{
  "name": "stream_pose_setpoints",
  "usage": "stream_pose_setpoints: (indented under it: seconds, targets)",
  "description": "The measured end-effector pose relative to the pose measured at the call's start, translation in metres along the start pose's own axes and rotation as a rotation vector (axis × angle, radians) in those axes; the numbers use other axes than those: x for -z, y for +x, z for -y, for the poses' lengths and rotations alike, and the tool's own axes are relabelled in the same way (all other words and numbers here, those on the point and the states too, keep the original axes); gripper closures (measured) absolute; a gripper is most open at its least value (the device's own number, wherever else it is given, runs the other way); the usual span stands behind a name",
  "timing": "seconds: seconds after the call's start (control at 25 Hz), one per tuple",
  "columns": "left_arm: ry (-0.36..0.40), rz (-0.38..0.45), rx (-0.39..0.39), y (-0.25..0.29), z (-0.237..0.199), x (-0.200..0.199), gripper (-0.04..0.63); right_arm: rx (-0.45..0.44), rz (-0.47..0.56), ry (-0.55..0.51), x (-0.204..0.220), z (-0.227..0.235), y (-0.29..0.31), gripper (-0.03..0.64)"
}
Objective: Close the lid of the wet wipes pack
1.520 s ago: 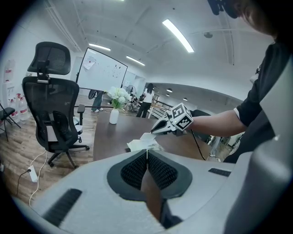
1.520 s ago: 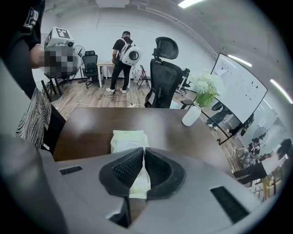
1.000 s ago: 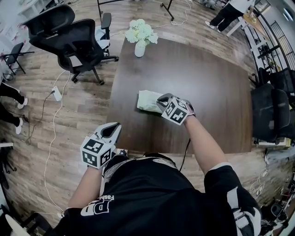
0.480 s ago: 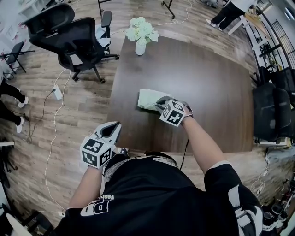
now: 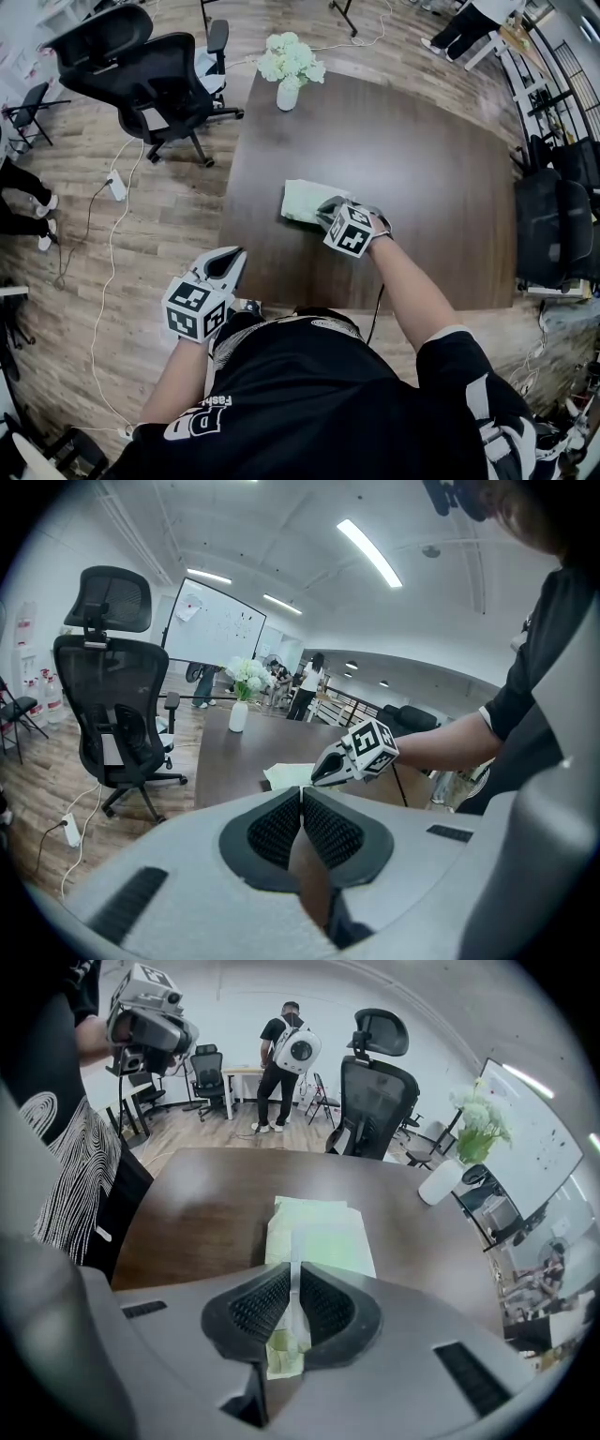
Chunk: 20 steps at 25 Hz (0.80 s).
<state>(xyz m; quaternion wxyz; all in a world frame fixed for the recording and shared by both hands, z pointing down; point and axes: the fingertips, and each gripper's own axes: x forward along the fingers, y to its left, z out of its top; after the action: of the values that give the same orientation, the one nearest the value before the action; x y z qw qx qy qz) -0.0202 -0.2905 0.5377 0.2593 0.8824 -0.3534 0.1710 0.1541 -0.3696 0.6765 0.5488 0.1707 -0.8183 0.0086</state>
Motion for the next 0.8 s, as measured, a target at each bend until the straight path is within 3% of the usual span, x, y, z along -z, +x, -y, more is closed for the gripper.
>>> stream_pose_setpoints:
  seconds: [0.4, 0.8]
  targets:
    - [0.01, 0.001, 0.026, 0.001, -0.002, -0.002, 0.571, 0.005, -0.021, 0.013, 0.0, 0.001, 0.003, 0.581]
    - [0.08, -0.005, 0.144, 0.009, 0.011, -0.01, 0.571, 0.132, -0.019, 0.121, -0.006, 0.001, -0.004, 0.581]
